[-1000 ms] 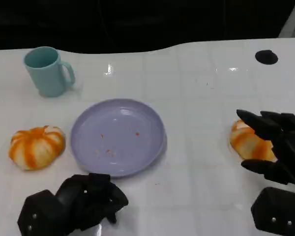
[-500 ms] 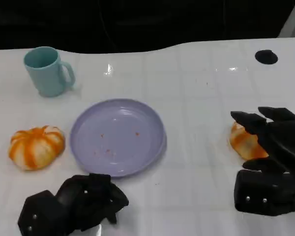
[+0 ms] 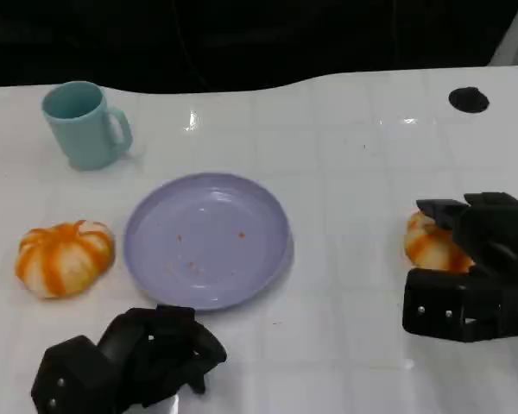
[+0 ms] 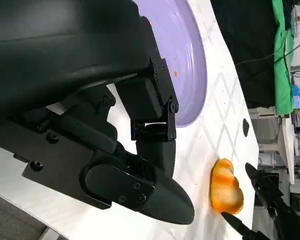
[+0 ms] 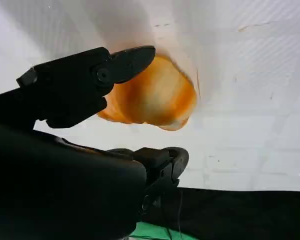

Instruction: Grasp the bread from the table and place it into the plate.

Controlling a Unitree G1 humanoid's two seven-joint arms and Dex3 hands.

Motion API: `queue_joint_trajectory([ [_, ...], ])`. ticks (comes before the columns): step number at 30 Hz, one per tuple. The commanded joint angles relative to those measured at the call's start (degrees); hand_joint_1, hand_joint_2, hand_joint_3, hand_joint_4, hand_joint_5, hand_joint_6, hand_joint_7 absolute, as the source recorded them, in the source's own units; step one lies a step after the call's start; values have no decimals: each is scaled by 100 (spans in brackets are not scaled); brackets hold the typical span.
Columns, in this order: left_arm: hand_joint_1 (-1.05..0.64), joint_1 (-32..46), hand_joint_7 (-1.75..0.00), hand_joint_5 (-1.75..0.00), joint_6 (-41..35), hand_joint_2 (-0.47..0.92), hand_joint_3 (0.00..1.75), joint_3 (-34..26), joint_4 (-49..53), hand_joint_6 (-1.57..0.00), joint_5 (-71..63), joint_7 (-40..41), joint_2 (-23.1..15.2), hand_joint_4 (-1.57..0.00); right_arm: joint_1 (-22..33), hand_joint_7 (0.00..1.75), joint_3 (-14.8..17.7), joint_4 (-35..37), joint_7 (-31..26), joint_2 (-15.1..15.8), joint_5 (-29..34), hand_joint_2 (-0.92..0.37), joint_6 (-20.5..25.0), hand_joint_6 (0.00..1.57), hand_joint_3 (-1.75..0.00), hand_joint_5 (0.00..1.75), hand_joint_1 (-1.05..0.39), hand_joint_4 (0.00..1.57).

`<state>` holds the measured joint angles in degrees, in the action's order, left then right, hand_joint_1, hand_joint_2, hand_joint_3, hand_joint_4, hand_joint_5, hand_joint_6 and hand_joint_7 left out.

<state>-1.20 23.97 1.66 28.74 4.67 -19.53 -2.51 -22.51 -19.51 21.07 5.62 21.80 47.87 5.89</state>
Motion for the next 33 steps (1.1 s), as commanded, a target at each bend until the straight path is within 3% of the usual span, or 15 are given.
queue_joint_trajectory([
  [1,-100,76,-77,-143,-41,90,0,-33,-68,-123,-31,62,-69,-98,-197,0,-55,330,-115,7,-102,-81,16,21,0,18,-25,3],
  [9,-99,90,-78,-144,-17,90,0,-36,-66,-122,-18,40,-71,-98,-397,1,-249,774,-326,55,-105,-84,-43,25,-1,16,-27,10],
  [11,-100,100,-78,-144,-42,90,0,-32,-96,-122,-22,50,-69,-98,-494,2,-361,978,-444,86,-18,-86,-95,33,-1,13,-28,23],
  [17,-98,104,-78,-144,-65,89,0,-31,-118,-122,-8,45,-55,-97,-648,7,-308,1606,-1200,35,-283,-89,-596,82,0,15,-17,94],
  [18,-99,102,-77,-144,-62,89,0,-32,-111,-122,-3,41,-52,-97,-680,6,-297,1731,-1313,27,-336,-89,-697,102,0,37,-14,108],
  [21,-99,106,-77,-144,-53,90,0,-26,-124,-122,-15,46,-52,-97,-785,4,-386,2048,-1552,61,-328,-90,-921,128,0,124,-11,98],
  [24,-99,105,-77,-144,-54,90,0,-30,-116,-122,-10,44,-51,-97,-859,5,-434,2353,-1912,69,-303,-92,-1159,135,-3,159,-10,89],
  [27,-99,122,-77,-144,-105,90,0,-23,-167,-122,-19,60,-49,-97,-887,6,-414,2526,-2223,26,-334,-92,-1273,136,-3,173,-10,82],
  [33,-99,122,-77,-144,-141,89,0,-22,-185,-122,-15,63,-33,-97,-896,7,-409,2571,-2729,-54,-322,-89,-1356,135,-1,175,-10,80],
])
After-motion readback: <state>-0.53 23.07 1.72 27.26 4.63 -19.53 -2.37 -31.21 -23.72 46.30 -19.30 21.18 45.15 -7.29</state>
